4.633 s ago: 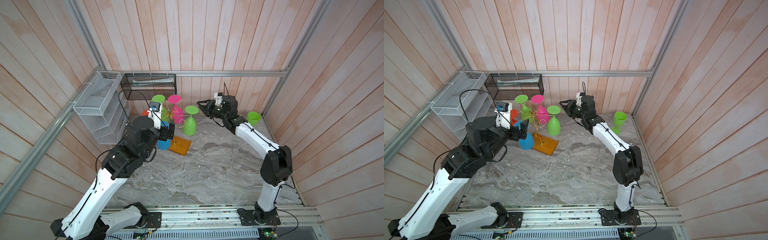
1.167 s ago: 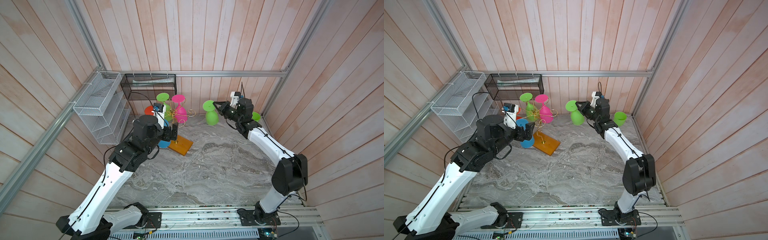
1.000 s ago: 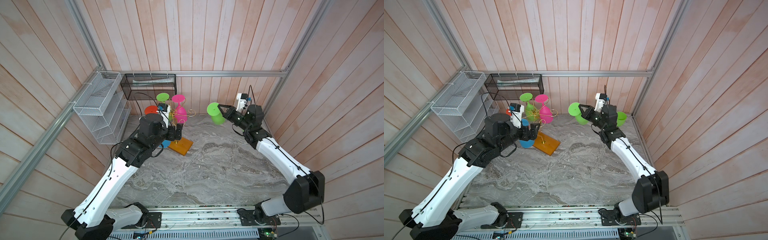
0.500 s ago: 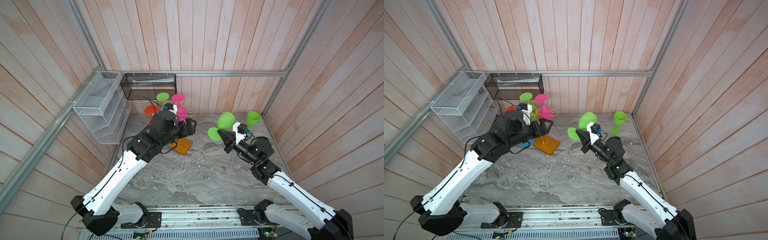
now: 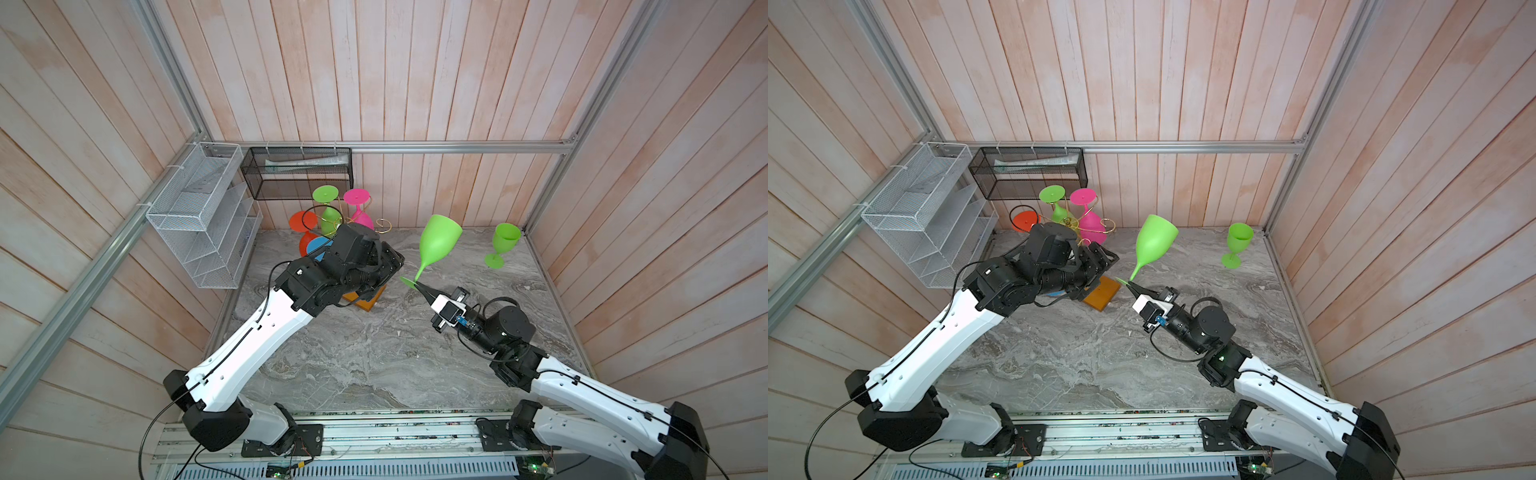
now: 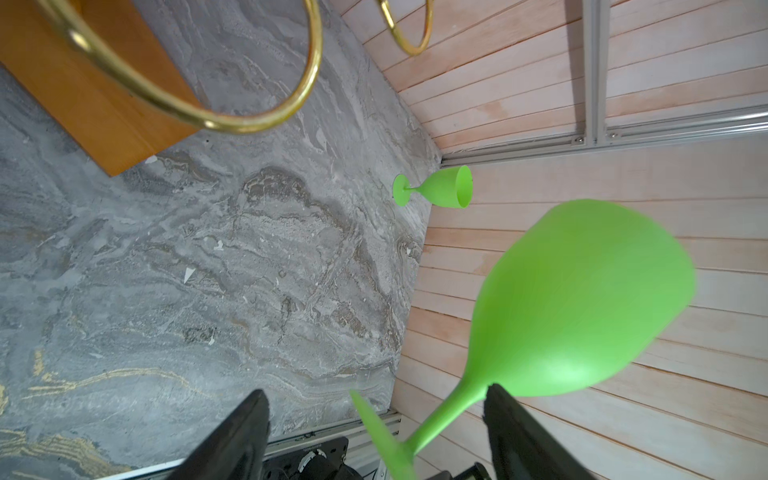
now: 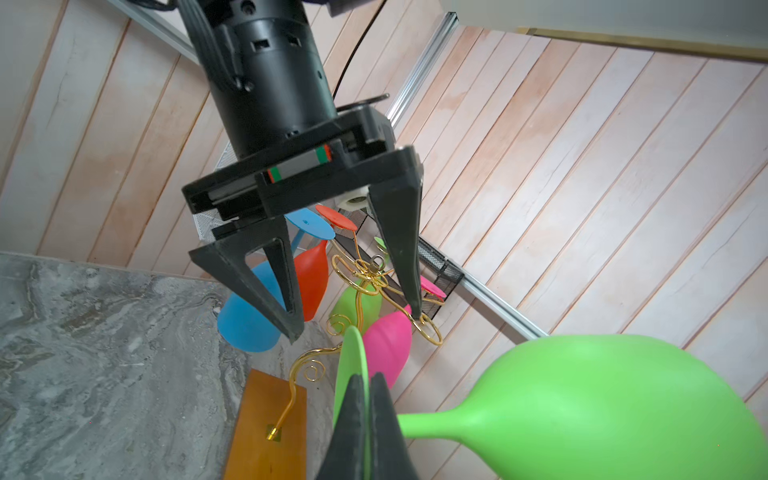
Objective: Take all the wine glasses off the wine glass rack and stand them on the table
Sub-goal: 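Pull the green glass from the rack with the right gripper while the left approaches, then grasp the green glass stem with the left gripper and open the right gripper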
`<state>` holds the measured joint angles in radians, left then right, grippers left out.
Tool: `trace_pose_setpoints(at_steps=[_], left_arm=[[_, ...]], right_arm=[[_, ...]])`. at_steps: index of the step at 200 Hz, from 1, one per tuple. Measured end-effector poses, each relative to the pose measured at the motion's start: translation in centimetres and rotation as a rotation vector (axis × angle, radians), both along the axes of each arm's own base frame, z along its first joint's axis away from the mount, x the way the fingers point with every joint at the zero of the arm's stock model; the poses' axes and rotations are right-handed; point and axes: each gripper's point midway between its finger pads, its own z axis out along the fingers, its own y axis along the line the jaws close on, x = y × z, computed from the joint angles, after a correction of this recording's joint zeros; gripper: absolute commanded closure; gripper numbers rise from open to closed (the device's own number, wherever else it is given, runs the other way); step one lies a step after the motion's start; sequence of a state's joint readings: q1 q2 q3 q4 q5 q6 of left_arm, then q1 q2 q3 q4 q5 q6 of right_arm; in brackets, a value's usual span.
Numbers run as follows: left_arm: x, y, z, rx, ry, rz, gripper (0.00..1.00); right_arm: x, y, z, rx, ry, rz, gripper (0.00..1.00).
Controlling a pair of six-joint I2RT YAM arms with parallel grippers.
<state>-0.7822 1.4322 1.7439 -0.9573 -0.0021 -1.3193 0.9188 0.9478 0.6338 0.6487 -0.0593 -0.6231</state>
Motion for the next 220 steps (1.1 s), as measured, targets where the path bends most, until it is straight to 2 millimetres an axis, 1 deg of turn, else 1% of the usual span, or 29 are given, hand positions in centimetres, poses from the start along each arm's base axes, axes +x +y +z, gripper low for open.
trace_pose_setpoints(at_steps=[32, 59, 77, 110, 124, 152, 182, 202, 220], left_arm=[[-0.6, -0.2, -0.5, -0.040, 0.066, 0.022, 0.29], [-1.0, -0.2, -1.9, -0.049, 0.125, 0.044, 0.40], [-1.4, 0.0, -2.3, -0.056, 0.148, 0.051, 0.46], [-1.8, 0.1, -1.8, -0.083, 0.159, 0.062, 0.51], [-2.0, 0.2, -1.7, -0.092, 0.162, 0.062, 0.55], [-2.2, 0.2, -1.9, -0.099, 0.169, 0.064, 0.59], [-2.3, -0.1, -2.2, -0.100, 0.172, 0.060, 0.66], [-2.4, -0.3, -2.3, -0.103, 0.173, 0.055, 0.76], [-2.3, -0.5, -2.1, -0.112, 0.161, 0.048, 0.87]], right_arm=[[-1.4, 0.8, 0.3, -0.046, -0.108, -0.041, 1.00], [-1.4, 1.3, -0.1, -0.089, -0.160, -0.084, 1.00], [-1.2, 1.6, -0.5, -0.116, -0.181, -0.105, 1.00], [-1.0, 2.2, -1.4, -0.169, -0.206, -0.130, 1.00], [-1.0, 2.3, -1.6, -0.182, -0.214, -0.135, 1.00], [-1.1, 2.4, -1.6, -0.192, -0.231, -0.144, 1.00], [-1.2, 2.4, -1.4, -0.191, -0.241, -0.152, 1.00], [-1.2, 2.4, -1.4, -0.190, -0.242, -0.152, 1.00], [-1.3, 2.6, -1.5, -0.193, -0.243, -0.147, 1.00]])
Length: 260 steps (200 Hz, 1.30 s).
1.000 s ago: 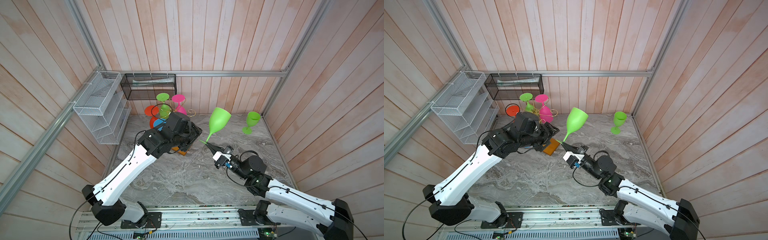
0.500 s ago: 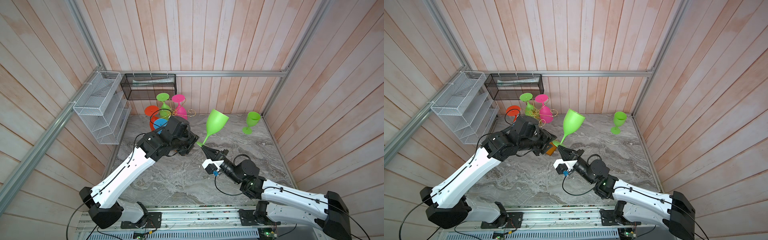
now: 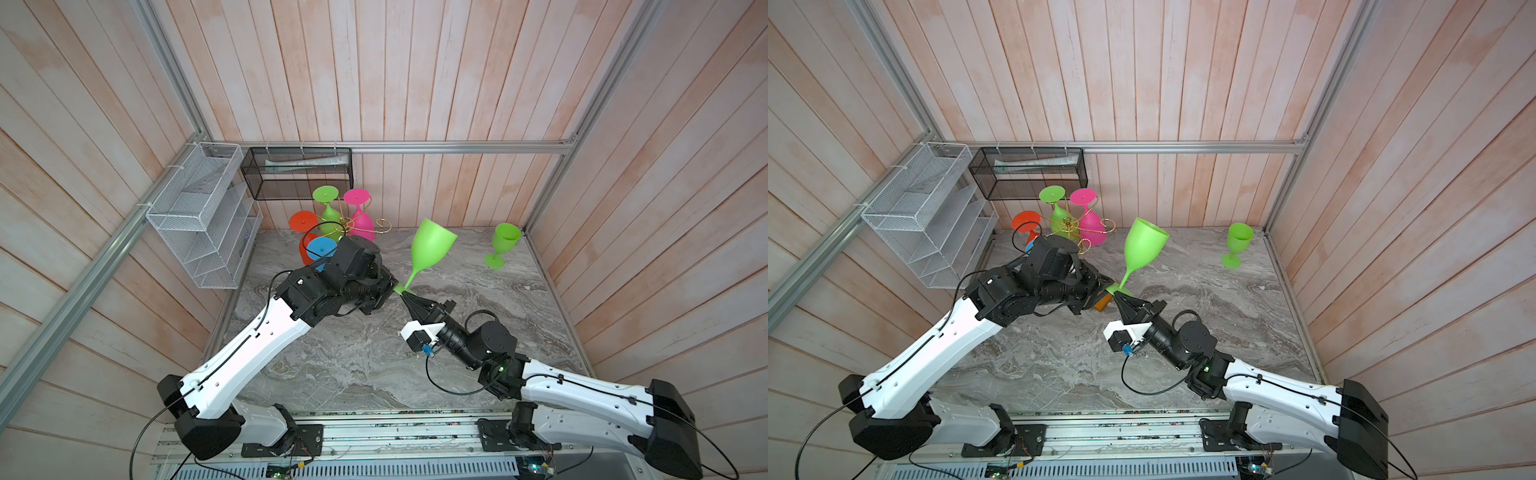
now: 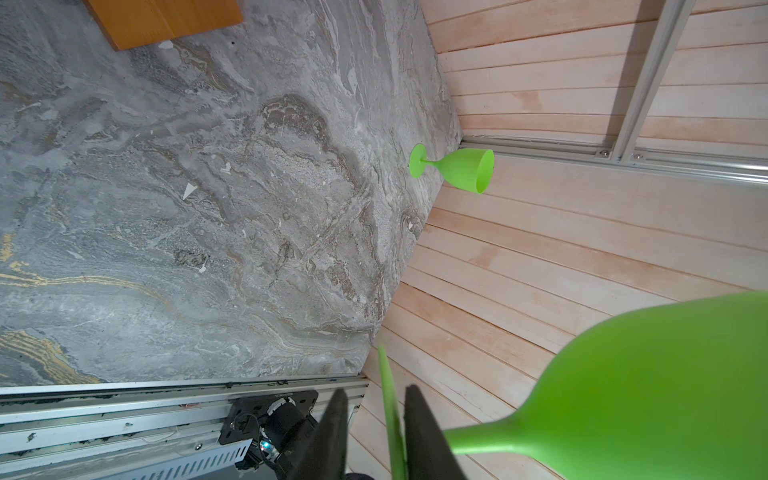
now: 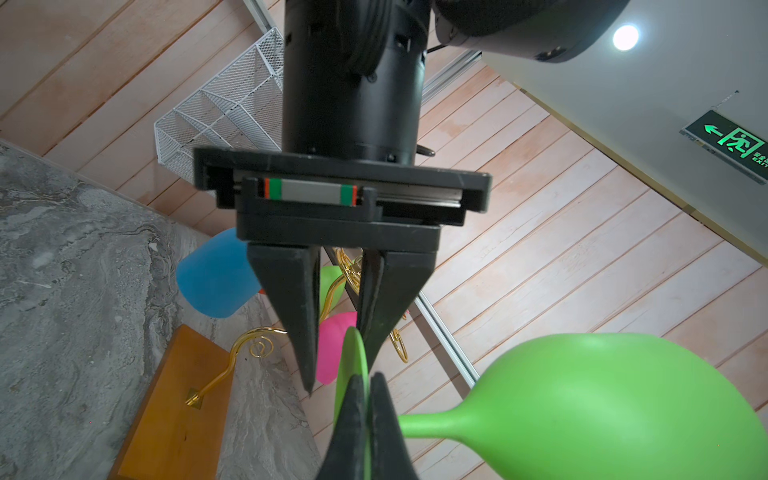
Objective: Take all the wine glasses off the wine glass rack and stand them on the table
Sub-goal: 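Grasp the green glass stem with the left gripper and open the right gripper, then close the right gripper on the green glass bowl held by the left gripper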
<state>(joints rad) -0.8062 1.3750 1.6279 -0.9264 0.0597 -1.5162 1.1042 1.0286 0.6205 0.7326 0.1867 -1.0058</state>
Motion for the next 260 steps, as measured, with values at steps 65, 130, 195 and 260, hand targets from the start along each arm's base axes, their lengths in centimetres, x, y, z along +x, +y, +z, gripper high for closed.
trace_pose_setpoints(at_steps=[65, 130, 195, 260], left_arm=[[0.2, -0.4, 0.6, -0.045, -0.008, 0.009, 1.00], [-0.3, 1.5, -0.2, 0.013, -0.080, 0.019, 1.00], [-1.9, 4.3, -3.7, 0.065, -0.118, 0.023, 1.00], [-3.8, 7.4, -6.5, 0.077, -0.180, 0.045, 1.00]], right_arm=[[-0.2, 0.1, -0.1, -0.004, 0.003, -0.012, 0.98], [-3.3, -1.9, 3.3, 0.078, 0.209, 0.075, 0.41], [-4.6, -5.4, 9.7, 0.279, 0.596, 0.137, 0.42], [-0.3, -5.0, 6.8, 0.248, 0.987, 0.022, 0.50]])
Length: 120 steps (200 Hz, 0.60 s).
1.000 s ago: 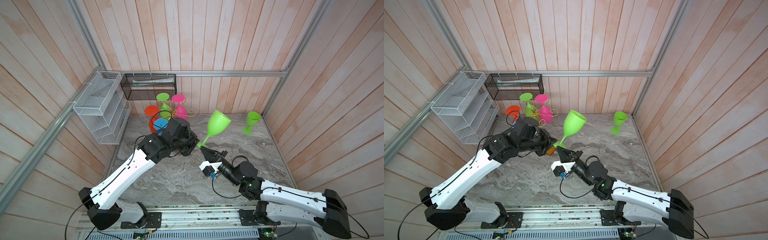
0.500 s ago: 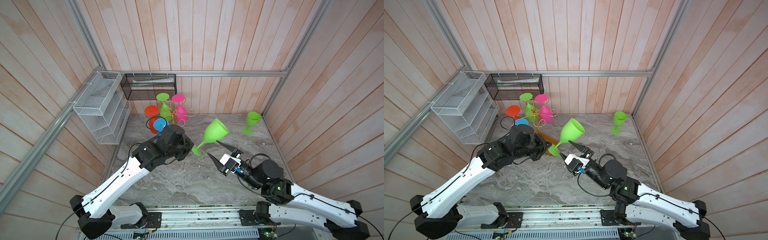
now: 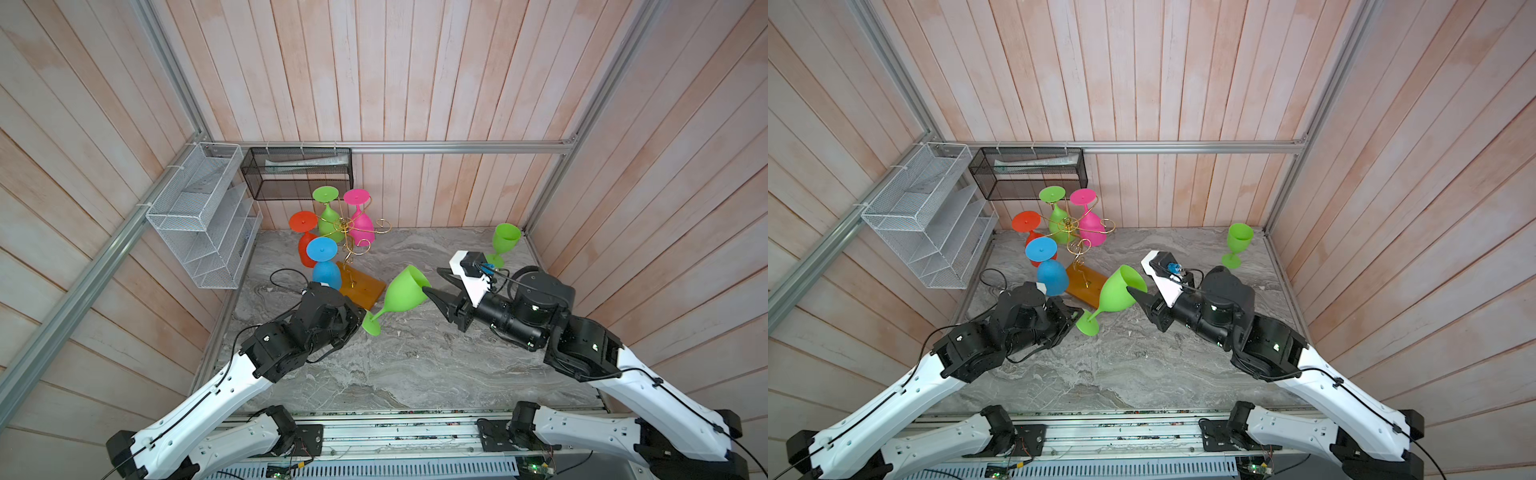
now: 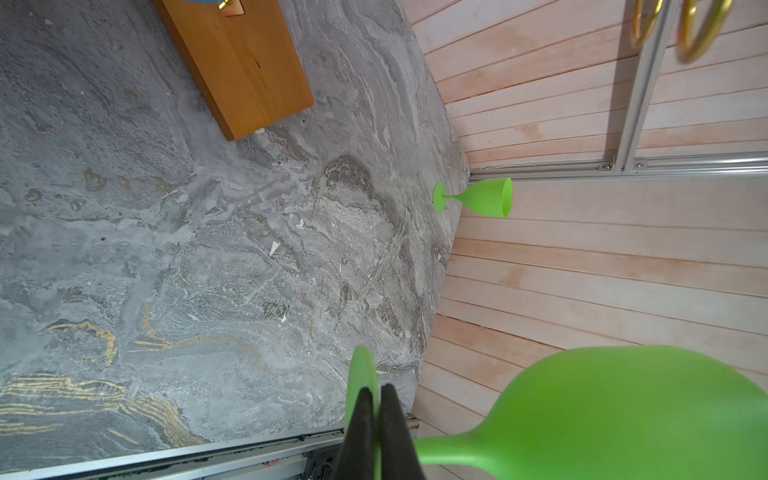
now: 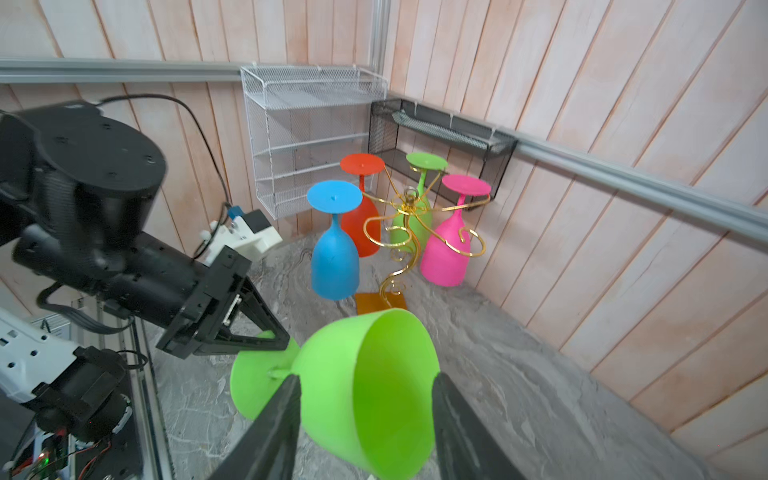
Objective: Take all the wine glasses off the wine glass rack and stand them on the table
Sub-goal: 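Close the right gripper on the green glass bowl held by the left gripper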
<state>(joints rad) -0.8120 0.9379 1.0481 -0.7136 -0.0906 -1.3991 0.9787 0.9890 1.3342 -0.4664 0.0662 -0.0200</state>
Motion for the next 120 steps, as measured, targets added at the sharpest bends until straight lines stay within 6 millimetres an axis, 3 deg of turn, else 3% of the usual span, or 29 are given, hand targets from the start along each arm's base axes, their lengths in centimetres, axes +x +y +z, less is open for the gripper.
trace_pose_setpoints(at_steps=[19, 53, 120], left_arm=[[-0.1, 0.3, -0.4, 0.002, -0.024, -0.007, 1.00], [-0.1, 0.4, -1.3, 0.020, -0.057, -0.020, 1.00], [0.8, 0.5, -2.8, 0.005, -0.110, -0.041, 1.00]], right_arm=[[0.9, 0.2, -1.9, -0.033, 0.100, 0.010, 0.51], [0.6, 1.4, -4.2, -0.067, 0.225, 0.087, 0.51], [-0.7, 2.7, -3.5, -0.022, 0.310, 0.206, 0.51]])
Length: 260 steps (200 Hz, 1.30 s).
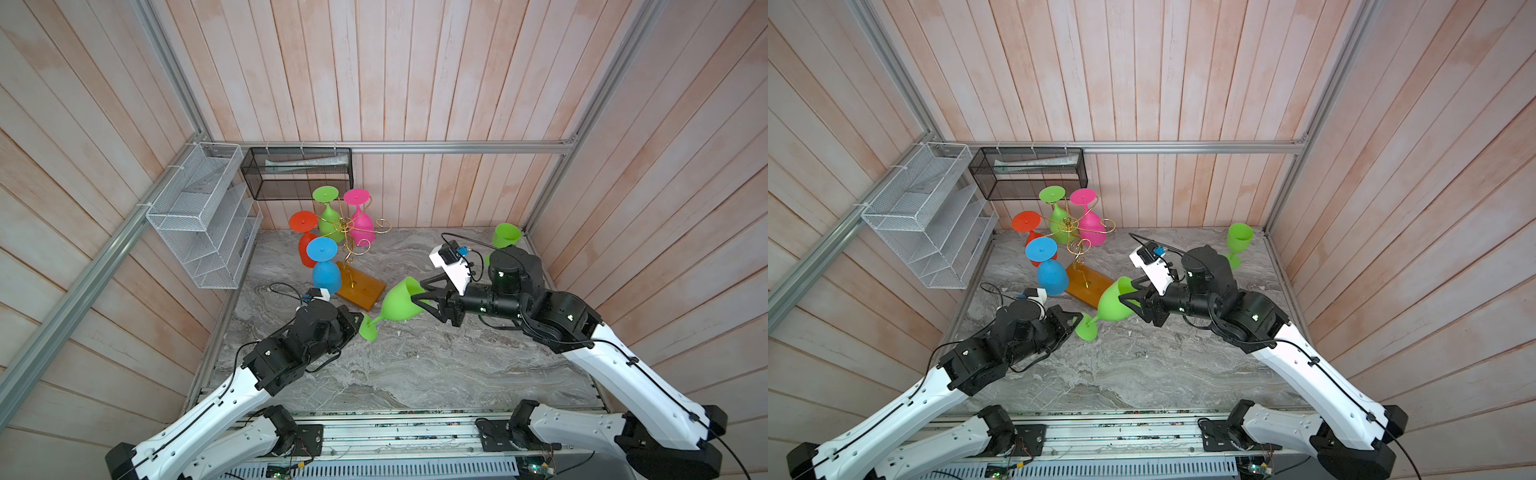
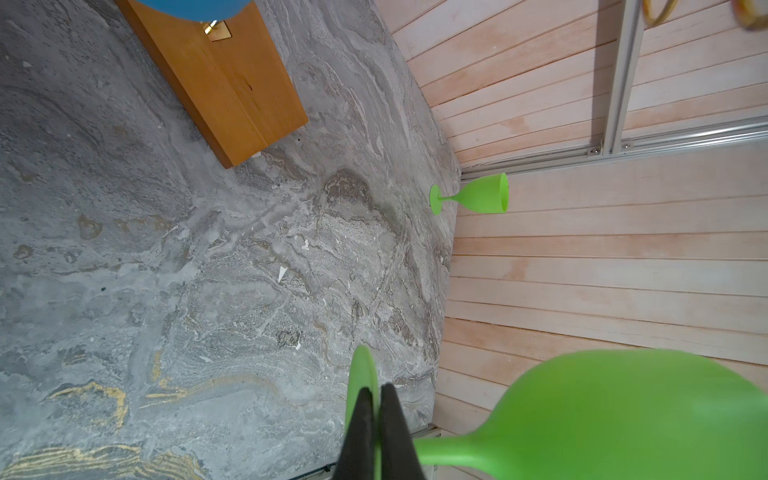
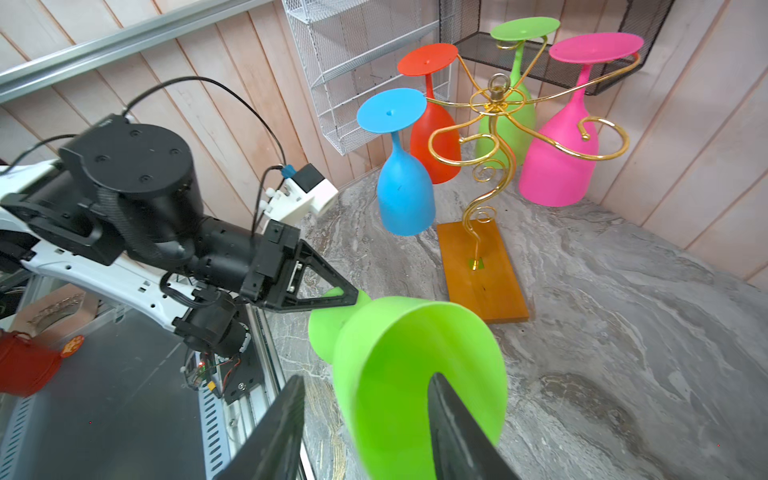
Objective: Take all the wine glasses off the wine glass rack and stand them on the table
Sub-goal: 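Close the right gripper on the green glass bowl held by the left gripper, then open the left gripper and carry the glass toward the first glass with the right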
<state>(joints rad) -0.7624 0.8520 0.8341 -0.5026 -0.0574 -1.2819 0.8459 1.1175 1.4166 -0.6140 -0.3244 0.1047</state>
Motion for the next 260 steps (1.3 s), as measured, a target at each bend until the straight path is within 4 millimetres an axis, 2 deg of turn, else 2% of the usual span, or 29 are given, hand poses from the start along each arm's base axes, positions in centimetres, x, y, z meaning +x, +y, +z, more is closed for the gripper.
trace_pose_setpoints(at_steps=[52, 85, 97, 113, 125, 133, 159, 182, 197, 226, 238, 260], left_arm=[[0.6, 0.5, 0.8, -0.052, -0.049, 0.004, 1.00], [0.8, 0.5, 1.5, -0.086, -0.077, 0.001, 1.00], [0.9, 0.5, 1.4, -0.092, -0.080, 0.005, 1.00], [1.0, 0.6, 1.0, -0.094, -0.077, 0.006, 1.00], [1.1, 0.6, 0.6, -0.095, -0.074, 0.004, 1.00], [1.1, 0.6, 0.4, -0.096, -0.071, 0.005, 1.00], [1.3, 0.7, -0.3, -0.101, -0.060, 0.000, 1.00], [1.4, 0.8, -0.7, -0.106, -0.059, -0.004, 0.78], [1.7, 0.9, -0.8, -0.108, -0.071, 0.001, 0.48], [1.8, 1.3, -1.3, -0.092, -0.109, -0.002, 0.08], [1.8, 1.4, -1.3, -0.083, -0.137, -0.012, 0.00], [1.7, 1.4, -0.7, -0.057, -0.202, -0.042, 0.00]], right_arm=[[0.4, 0.9, -1.5, -0.029, 0.058, 0.024, 0.52], [0.5, 1.6, -2.1, -0.037, 0.082, 0.043, 0.57], [0.5, 1.8, -2.3, -0.038, 0.088, 0.052, 0.63], [0.4, 1.9, -2.4, -0.037, 0.103, 0.061, 0.75], [0.2, 2.1, -2.5, -0.036, 0.106, 0.075, 0.93], [0.1, 2.2, -2.5, -0.036, 0.114, 0.083, 1.00], [-0.4, 2.8, -2.7, -0.039, 0.124, 0.134, 1.00], [-0.1, 2.8, -3.0, -0.056, 0.137, 0.125, 1.00], [0.7, 2.2, -3.2, -0.071, 0.142, 0.081, 1.00], [4.7, -1.3, -3.6, -0.091, 0.149, -0.113, 1.00], [6.6, -3.5, -3.7, -0.093, 0.152, -0.209, 1.00], [10.0, -7.6, -4.4, -0.109, 0.171, -0.383, 1.00]])
